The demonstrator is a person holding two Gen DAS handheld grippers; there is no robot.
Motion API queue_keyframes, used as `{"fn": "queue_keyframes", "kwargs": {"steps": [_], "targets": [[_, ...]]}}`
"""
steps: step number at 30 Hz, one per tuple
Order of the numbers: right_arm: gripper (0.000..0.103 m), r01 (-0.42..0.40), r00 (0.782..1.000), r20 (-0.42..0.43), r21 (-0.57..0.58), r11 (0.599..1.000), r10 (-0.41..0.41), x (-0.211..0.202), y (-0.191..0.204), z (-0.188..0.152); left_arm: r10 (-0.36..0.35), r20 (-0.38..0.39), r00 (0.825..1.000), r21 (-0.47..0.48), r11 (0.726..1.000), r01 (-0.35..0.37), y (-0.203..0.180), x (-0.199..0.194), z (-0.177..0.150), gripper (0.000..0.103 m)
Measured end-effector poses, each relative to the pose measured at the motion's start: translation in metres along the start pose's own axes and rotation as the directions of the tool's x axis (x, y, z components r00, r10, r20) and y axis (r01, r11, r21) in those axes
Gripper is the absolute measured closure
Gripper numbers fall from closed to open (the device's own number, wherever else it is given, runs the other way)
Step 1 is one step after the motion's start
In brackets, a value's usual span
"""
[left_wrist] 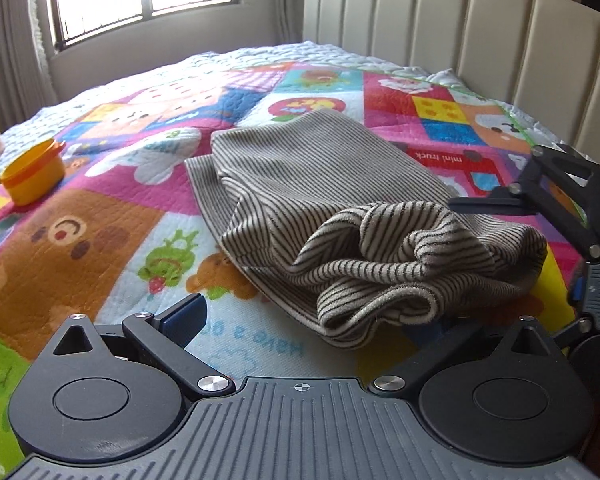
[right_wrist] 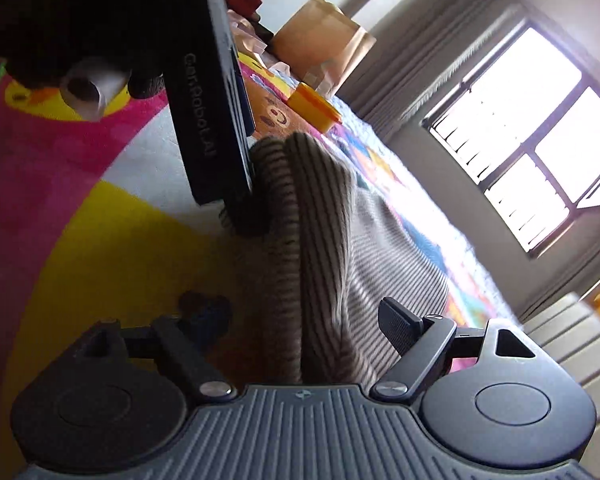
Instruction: Fold clothes
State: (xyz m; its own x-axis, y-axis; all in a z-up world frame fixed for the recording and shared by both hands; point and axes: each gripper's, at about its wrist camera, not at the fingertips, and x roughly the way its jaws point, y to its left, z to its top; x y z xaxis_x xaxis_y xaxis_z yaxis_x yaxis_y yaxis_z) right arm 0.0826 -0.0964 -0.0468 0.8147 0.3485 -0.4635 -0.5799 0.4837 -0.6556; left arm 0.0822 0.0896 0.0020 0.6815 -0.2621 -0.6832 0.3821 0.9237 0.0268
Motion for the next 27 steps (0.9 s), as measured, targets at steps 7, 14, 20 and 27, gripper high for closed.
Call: {"fn": "queue_keyframes", "kwargs": {"steps": [7, 14, 20, 27], "targets": [[0.071, -0.075, 0.997, -0.025, 0.02, 0.997, 0.075, 0.013, -0.012, 0.012, -0.1, 0.033, 0.994, -0.076, 0.992, 0.102, 0.027, -0.02, -0.002, 0.0], [0.076, -0.176, 0.982, -0.072, 0.011, 0.984, 0.177, -0.001, -0.019, 0.011, -0.128, 0.133, 0.983, -0.185, 0.971, 0.152, 0.074, -0.029, 0.018, 0.0], [0.078, -0.304, 0.947, -0.119, -0.045, 0.952, 0.297, -0.06, -0.013, 0.017, -0.099, 0.031, 0.995, -0.013, 0.995, 0.099, 0.062, 0.033, 0.029, 0.0], [0.078, -0.354, 0.933, -0.133, -0.191, 0.916, 0.333, -0.093, -0.072, 0.069, -0.27, -0.025, 0.963, 0.015, 0.963, 0.27, 0.067, 0.06, 0.008, 0.0]]}}
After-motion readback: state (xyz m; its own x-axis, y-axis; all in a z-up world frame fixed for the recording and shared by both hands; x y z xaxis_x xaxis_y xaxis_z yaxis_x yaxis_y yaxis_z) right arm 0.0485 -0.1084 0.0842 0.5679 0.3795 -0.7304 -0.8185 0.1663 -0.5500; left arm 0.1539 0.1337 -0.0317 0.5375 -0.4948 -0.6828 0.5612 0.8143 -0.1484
